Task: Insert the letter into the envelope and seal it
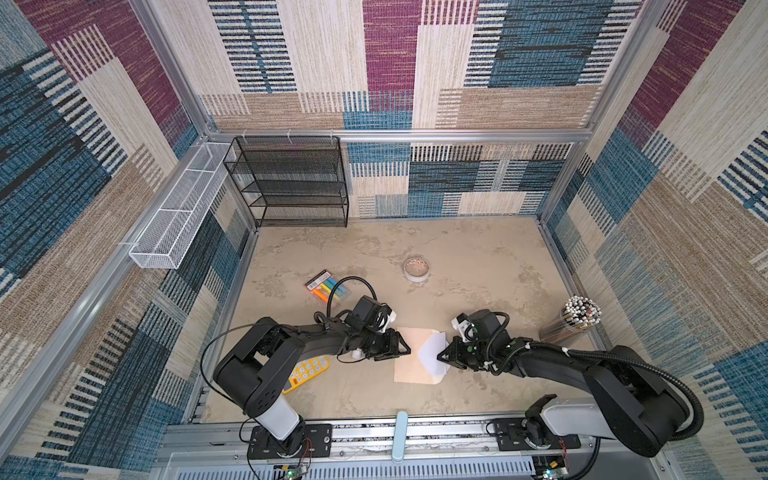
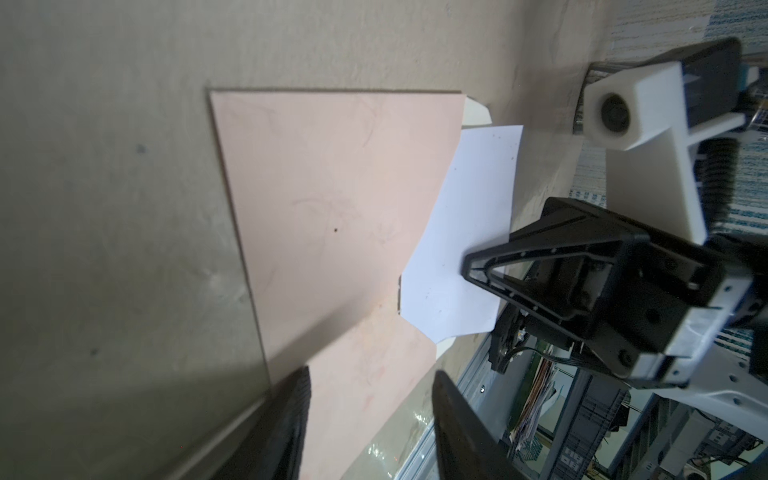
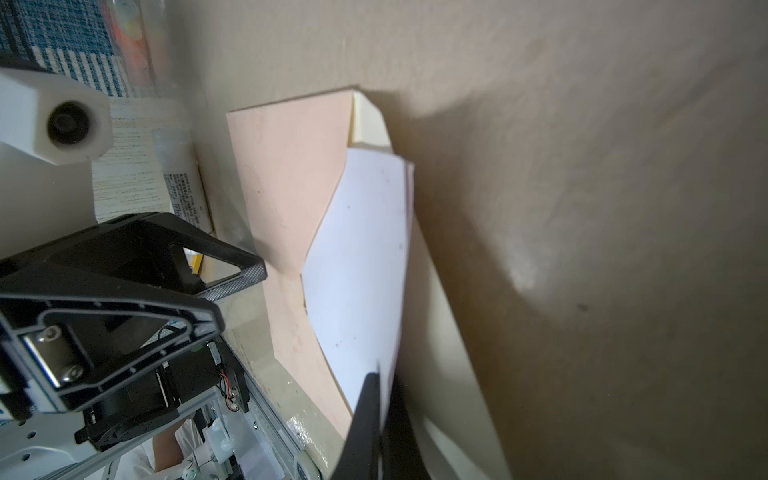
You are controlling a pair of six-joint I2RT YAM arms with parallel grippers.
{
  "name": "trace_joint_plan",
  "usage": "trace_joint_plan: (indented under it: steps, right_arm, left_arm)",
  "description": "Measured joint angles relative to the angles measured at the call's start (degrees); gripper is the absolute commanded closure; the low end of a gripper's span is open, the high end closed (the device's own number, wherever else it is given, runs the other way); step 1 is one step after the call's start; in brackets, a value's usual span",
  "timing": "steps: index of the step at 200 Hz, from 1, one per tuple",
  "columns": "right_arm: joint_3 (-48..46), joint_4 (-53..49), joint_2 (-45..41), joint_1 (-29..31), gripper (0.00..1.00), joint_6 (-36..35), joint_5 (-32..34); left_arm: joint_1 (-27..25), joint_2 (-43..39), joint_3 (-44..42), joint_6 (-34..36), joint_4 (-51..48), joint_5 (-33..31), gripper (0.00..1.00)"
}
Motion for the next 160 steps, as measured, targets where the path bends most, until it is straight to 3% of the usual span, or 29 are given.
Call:
trace_joint_plan:
  steps: [78, 160]
  right_arm:
    - [0.5, 2.5, 2.3, 0.8, 0.98, 0.0, -0.4]
    - [3.1, -4.0, -1.9, 0.8, 0.98, -2.1, 4.4]
  left_arm:
    - [-0.4, 0.2, 0.4, -0.2, 0.3, -0.2, 0.47]
    - [-0.4, -1.4, 0.9, -0.1, -3.2, -3.0, 0.47]
